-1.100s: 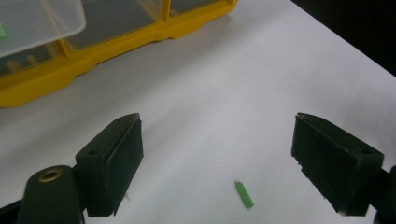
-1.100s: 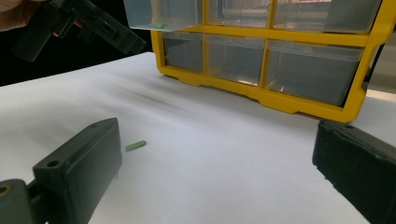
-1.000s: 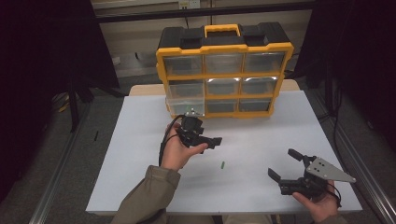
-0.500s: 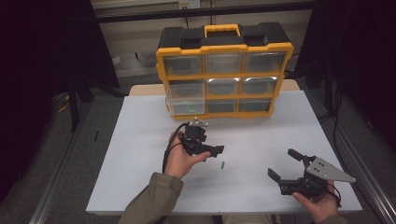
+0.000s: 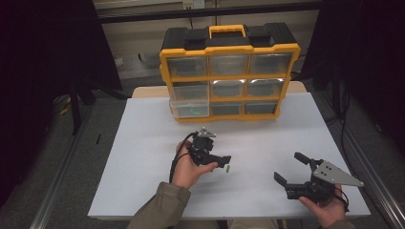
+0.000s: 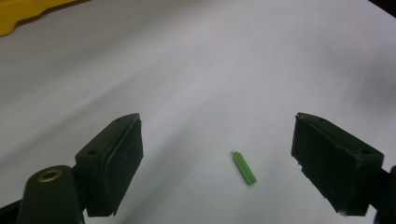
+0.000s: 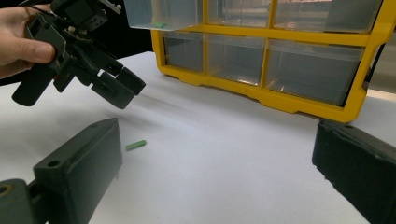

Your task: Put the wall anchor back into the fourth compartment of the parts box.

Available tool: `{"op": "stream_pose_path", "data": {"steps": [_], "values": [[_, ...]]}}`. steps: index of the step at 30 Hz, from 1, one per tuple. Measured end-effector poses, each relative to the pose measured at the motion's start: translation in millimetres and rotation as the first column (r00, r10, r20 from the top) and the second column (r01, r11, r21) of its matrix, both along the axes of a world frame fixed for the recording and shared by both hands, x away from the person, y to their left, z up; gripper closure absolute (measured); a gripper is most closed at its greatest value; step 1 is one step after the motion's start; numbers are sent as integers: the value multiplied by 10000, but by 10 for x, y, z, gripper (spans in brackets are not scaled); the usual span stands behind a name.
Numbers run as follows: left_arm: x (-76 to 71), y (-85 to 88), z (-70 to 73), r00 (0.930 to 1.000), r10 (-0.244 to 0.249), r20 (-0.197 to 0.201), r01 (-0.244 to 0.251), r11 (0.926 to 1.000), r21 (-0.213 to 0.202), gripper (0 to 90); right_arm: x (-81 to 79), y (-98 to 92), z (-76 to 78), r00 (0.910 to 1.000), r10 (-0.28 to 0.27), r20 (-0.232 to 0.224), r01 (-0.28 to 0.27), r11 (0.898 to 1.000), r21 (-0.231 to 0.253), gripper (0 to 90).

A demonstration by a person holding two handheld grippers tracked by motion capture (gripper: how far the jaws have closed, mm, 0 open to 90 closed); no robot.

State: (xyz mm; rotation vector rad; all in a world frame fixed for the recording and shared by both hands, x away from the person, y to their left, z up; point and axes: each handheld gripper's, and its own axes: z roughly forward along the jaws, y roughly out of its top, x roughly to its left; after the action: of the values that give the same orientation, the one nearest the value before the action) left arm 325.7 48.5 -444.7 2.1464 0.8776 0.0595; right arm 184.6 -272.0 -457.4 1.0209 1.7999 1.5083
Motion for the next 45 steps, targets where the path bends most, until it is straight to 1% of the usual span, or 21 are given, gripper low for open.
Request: {"op": "stream_pose_path", "data": {"steps": [4,5,8,9,11,13,18,21,24,25,26,30,32,35,36,37,38,39,41,43,45], "values": [[-27,-9,-36,9999,-82,77,81,9999,83,167,3,-2,-3,10000,27,49,-27,10000,-82,16],[-36,-19,-57,10000,-64,70,64,10000,-34,169,2,-3,-2,10000,68,27,-67,9999,-83,15],[-50,-25,-74,9999,-169,17,168,9997,156,176,3,0,-3,10000,14,32,-14,10000,-57,15],[-51,-25,-88,9997,-217,104,215,9996,164,181,3,-1,-3,10000,29,37,-29,10000,-64,15],[-59,-26,-94,9996,-255,80,253,9995,208,191,4,-3,-3,10000,51,65,-50,9999,-88,15],[-73,-32,-112,9998,-175,123,174,9998,103,209,5,-1,-4,10000,34,60,-33,10000,-90,15],[-99,-39,-160,9994,-256,214,248,9989,404,264,6,2,-5,10000,66,72,-66,9999,-97,15],[-107,-54,-204,9992,-303,275,291,9986,434,305,6,2,-5,10000,65,69,-64,9999,-101,15],[-122,-70,-226,9993,-292,220,281,9984,500,322,7,0,-6,10000,50,71,-50,9999,-126,15],[-122,-78,-244,9991,-312,277,301,9987,408,322,7,3,-7,10000,48,25,-47,9999,-98,15],[-126,-81,-246,9990,-351,275,335,9977,582,328,8,4,-8,10000,41,15,-41,9999,-105,16],[-140,-104,-278,9987,-372,340,353,9979,551,347,8,-1,-6,10000,47,82,-46,9999,-142,15],[-143,-110,-281,9982,-469,383,437,9959,797,354,8,0,-9,10000,38,51,-37,9999,-125,15],[-149,-138,-306,9979,-441,479,403,9962,770,377,5,10,-7,10000,13,8,-13,10000,-50,15],[-154,-150,-315,9983,-415,418,382,9963,771,391,2,14,-5,10000,1,-16,-1,10000,1,15],[-157,-151,-319,9983,-422,406,385,9954,881,395,3,14,-5,10000,23,4,-23,10000,2,15],[-163,-161,-328,9975,-432,566,380,9952,903,395,4,11,-5,10000,20,22,-20,10000,-10,15],[-172,-166,-322,9973,-446,583,383,9936,1064,405,5,6,-6,10000,24,49,-24,10000,-71,15],[-172,-170,-327,9961,-474,746,389,9930,1113,429,5,4,-7,10000,51,13,-51,10000,-78,15],[-180,-164,-326,9942,-501,948,376,9908,1297,475,6,8,-6,10000,29,26,-28,10000,-71,15],[-179,-154,-326,9938,-499,995,363,9903,1342,515,3,12,-6,10000,32,13,-32,10000,-6,15]]}}
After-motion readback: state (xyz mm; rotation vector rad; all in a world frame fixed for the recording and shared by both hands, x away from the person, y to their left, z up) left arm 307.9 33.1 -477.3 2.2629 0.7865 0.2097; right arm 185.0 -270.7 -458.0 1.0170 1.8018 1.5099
